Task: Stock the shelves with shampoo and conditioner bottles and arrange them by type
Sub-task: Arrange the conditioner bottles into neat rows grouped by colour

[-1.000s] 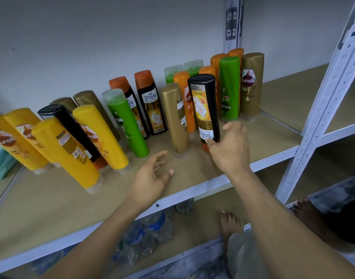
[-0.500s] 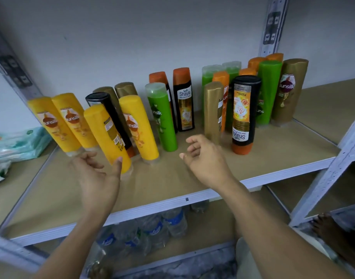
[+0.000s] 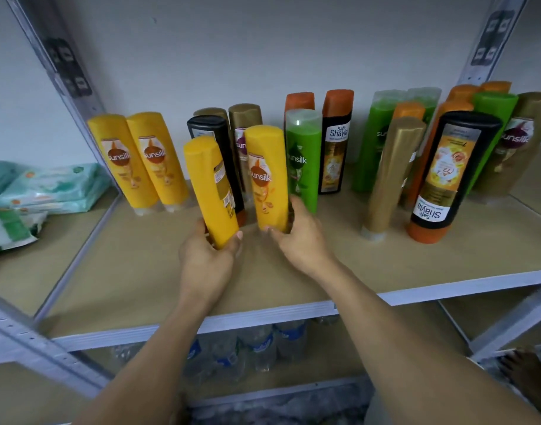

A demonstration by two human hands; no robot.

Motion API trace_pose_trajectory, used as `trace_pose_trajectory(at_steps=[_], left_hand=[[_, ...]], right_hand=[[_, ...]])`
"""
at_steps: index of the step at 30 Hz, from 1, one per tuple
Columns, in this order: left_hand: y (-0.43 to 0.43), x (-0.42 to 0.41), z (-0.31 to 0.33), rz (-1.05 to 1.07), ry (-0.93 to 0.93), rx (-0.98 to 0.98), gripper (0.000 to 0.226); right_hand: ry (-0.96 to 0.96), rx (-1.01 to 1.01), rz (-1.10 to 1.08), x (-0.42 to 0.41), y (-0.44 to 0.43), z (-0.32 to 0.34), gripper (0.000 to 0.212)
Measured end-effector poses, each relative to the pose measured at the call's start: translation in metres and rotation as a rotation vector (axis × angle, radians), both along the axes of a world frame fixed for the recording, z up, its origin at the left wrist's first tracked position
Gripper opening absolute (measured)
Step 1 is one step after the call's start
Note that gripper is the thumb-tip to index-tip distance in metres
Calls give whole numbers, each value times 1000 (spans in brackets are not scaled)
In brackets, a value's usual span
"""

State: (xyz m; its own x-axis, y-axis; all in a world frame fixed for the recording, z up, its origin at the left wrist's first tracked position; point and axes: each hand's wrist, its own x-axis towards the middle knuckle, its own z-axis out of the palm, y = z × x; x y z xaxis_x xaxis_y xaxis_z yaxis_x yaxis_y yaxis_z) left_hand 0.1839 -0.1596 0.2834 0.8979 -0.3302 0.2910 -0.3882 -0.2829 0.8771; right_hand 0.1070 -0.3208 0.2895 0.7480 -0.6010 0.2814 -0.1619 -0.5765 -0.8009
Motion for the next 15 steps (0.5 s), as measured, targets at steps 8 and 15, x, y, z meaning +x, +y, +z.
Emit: trace_pose_trajectory(at_steps=[8, 15], left_hand=[[44, 50, 20, 148, 21, 25, 43], [87, 101, 17, 251, 64, 72, 46]], right_hand=[[-19, 4, -33, 10, 4, -12, 53], [-46, -5, -46, 10, 7, -16, 53]])
